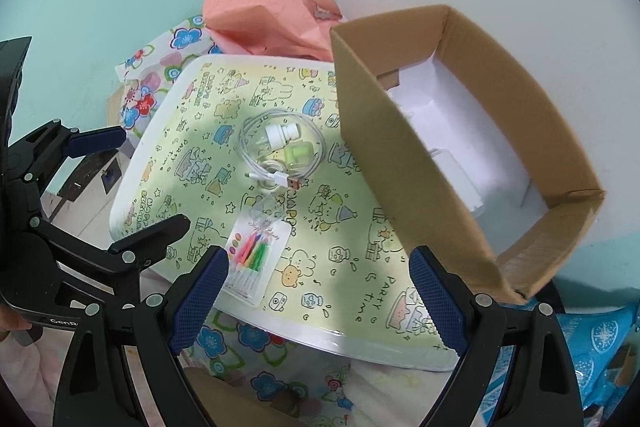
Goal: Organize objects
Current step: 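Move both grippers back over the tray toward the candle pack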
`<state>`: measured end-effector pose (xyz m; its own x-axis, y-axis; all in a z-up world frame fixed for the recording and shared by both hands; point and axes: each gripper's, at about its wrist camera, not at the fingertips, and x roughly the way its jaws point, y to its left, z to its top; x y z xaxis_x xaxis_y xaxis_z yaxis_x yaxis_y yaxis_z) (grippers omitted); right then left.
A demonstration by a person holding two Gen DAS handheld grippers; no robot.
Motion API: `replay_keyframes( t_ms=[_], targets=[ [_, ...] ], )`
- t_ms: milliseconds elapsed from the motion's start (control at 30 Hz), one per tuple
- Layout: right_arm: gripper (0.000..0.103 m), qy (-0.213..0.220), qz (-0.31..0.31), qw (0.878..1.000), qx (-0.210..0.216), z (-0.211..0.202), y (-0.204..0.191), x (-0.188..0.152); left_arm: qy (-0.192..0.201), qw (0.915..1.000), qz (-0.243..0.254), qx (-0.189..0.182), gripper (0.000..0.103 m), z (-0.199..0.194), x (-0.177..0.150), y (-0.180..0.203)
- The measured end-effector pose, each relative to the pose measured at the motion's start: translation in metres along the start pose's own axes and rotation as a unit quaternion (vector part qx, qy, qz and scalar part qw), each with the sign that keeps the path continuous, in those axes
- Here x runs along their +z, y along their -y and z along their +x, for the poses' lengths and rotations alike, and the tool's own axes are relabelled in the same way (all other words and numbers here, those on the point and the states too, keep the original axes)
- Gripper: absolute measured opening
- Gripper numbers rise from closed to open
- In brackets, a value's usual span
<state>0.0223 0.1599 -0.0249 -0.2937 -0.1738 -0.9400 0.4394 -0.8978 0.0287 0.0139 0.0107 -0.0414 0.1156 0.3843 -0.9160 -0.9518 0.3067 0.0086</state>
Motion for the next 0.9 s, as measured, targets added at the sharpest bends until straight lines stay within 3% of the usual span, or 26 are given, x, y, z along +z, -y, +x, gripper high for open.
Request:
replay_keyframes(
  t_ms=[633,900],
  targets=[
    [0.094,-0.045,-0.001,0.999,0.016,0.074,-0.011,0.006,-0.056,0.9978,-0.024,-0.026,0.102,0.070,-0.017,-0.032],
    [0.094,-0.048,-0.034,0.998,0.005,0.094,-0.007,0.008,-0.079,0.9962,0.007,-0.036,0.102,0.093,-0.029,-0.025]
  ],
)
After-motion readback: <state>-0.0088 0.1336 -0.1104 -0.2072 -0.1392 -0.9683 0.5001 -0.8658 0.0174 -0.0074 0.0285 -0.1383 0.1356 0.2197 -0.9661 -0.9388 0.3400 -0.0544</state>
